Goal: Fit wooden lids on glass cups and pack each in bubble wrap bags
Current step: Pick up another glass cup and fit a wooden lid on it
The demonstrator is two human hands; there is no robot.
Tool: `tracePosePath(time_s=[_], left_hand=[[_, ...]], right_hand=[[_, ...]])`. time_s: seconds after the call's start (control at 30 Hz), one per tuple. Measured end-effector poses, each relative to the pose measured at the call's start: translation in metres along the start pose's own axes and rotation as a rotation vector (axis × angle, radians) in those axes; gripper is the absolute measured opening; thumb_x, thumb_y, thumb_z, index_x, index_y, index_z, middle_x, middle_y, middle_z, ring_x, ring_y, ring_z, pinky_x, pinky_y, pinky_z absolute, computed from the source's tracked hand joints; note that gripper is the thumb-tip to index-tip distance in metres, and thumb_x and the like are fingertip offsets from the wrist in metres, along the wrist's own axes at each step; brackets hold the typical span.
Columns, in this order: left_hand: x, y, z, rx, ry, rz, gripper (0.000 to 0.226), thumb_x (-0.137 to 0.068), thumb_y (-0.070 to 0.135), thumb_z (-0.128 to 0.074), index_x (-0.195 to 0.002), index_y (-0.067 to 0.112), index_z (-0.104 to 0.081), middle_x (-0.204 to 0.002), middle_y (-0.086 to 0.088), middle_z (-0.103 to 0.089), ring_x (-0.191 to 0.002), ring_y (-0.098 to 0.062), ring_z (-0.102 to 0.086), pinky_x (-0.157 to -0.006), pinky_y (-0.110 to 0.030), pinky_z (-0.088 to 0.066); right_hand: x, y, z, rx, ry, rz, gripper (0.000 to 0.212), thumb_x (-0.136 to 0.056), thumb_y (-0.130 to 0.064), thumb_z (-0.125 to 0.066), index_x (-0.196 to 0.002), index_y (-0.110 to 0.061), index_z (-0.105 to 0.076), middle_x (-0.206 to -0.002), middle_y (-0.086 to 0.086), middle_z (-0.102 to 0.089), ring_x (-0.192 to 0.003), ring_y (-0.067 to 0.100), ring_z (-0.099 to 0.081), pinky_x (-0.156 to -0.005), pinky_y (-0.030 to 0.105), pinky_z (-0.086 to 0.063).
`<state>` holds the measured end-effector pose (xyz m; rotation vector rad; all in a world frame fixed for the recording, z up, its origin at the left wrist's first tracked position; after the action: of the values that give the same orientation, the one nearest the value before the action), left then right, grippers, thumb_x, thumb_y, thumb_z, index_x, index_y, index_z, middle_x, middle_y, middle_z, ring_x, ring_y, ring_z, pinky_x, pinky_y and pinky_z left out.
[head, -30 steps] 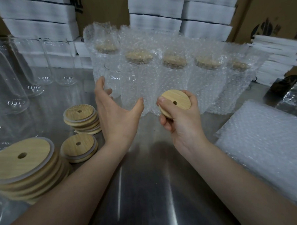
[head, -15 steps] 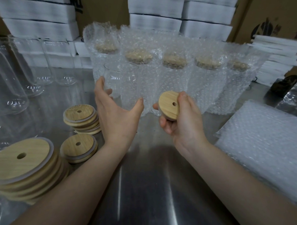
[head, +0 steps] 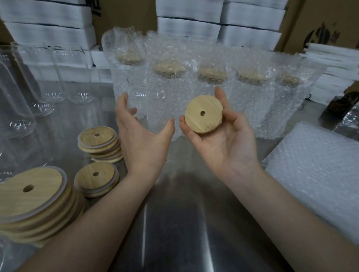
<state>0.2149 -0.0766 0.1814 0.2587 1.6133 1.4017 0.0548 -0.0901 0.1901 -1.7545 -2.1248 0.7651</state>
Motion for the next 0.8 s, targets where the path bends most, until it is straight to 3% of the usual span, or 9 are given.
tracePosePath(time_s=[0.13, 0.27, 0.33, 0.47, 0.57, 0.7, 0.8], left_hand=[[0.0, 0.001, 0.0, 0.003, -0.001, -0.009, 0.097, -0.073, 0.036, -0.081, -0.148, 0.018, -0.022, -0.141, -0.006, -0.041, -0.121, -0.018, -0.048, -0.105, -0.043, -0.043], [0.0, 0.002, 0.0, 0.005, 0.006, -0.02, 0.095, -0.074, 0.033, -0.081, -0.147, 0.015, -0.024, -0.141, -0.004, -0.039, -0.122, -0.017, -0.047, -0.106, -0.042, -0.042], [0.0, 0.002, 0.0, 0.006, 0.002, -0.02, 0.096, -0.073, 0.034, -0.082, -0.148, 0.016, -0.023, -0.142, -0.002, -0.038, -0.123, -0.017, -0.047, -0.106, -0.042, -0.042], [0.0, 0.001, 0.0, 0.003, -0.007, -0.009, 0.097, -0.073, 0.035, -0.081, -0.148, 0.017, -0.022, -0.142, -0.007, -0.04, -0.123, -0.019, -0.047, -0.106, -0.043, -0.042], [0.0, 0.001, 0.0, 0.002, -0.007, -0.002, 0.096, -0.074, 0.035, -0.081, -0.148, 0.017, -0.022, -0.14, -0.008, -0.041, -0.123, -0.02, -0.048, -0.105, -0.044, -0.042], [0.0, 0.002, 0.0, -0.002, -0.007, -0.001, 0.096, -0.074, 0.036, -0.081, -0.148, 0.018, -0.022, -0.14, -0.008, -0.041, -0.122, -0.02, -0.048, -0.104, -0.044, -0.043], [0.0, 0.002, 0.0, -0.001, -0.011, -0.002, 0.096, -0.074, 0.035, -0.081, -0.148, 0.018, -0.021, -0.141, -0.008, -0.041, -0.123, -0.02, -0.048, -0.105, -0.044, -0.043]], right_hand=[[0.0, -0.001, -0.006, 0.014, -0.03, -0.017, 0.052, -0.077, -0.008, -0.065, -0.127, -0.021, -0.056, -0.121, 0.019, -0.057, -0.114, 0.034, -0.061, -0.084, 0.047, -0.057], [0.0, 0.002, -0.003, 0.117, -0.017, -0.037, 0.027, -0.075, -0.009, -0.072, -0.1, -0.011, -0.063, -0.097, 0.015, -0.057, -0.094, 0.029, -0.061, -0.081, 0.045, -0.059], [-0.001, 0.002, 0.0, 0.172, -0.023, -0.021, 0.024, -0.076, -0.012, -0.076, -0.094, -0.01, -0.062, -0.089, 0.013, -0.061, -0.085, 0.028, -0.067, -0.075, 0.042, -0.06], [0.0, 0.002, 0.009, 0.3, 0.035, -0.002, 0.034, -0.07, -0.03, -0.073, -0.094, -0.01, -0.061, -0.077, 0.009, -0.071, -0.071, 0.025, -0.073, -0.057, 0.03, -0.059], [0.0, 0.001, 0.013, 0.445, 0.07, 0.013, 0.047, -0.071, -0.045, -0.068, -0.103, -0.011, -0.06, -0.082, 0.01, -0.075, -0.065, 0.02, -0.073, -0.047, 0.022, -0.054], [0.0, 0.003, 0.015, 0.469, 0.088, 0.002, 0.062, -0.085, -0.052, -0.055, -0.126, -0.006, -0.052, -0.087, 0.011, -0.075, -0.06, 0.017, -0.071, -0.041, 0.021, -0.049], [0.0, 0.006, 0.015, 0.389, 0.066, -0.019, 0.053, -0.103, -0.044, -0.036, -0.133, -0.002, -0.047, -0.09, 0.015, -0.075, -0.061, 0.019, -0.071, -0.042, 0.022, -0.05]])
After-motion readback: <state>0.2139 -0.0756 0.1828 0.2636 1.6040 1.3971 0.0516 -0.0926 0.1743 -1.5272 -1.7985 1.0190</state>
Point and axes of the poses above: each hand's wrist, its own x-axis away from the middle knuckle, its own z-axis out of the back of the hand, y = z × x, the point moved 8 cm from there along -x, towards the middle knuckle
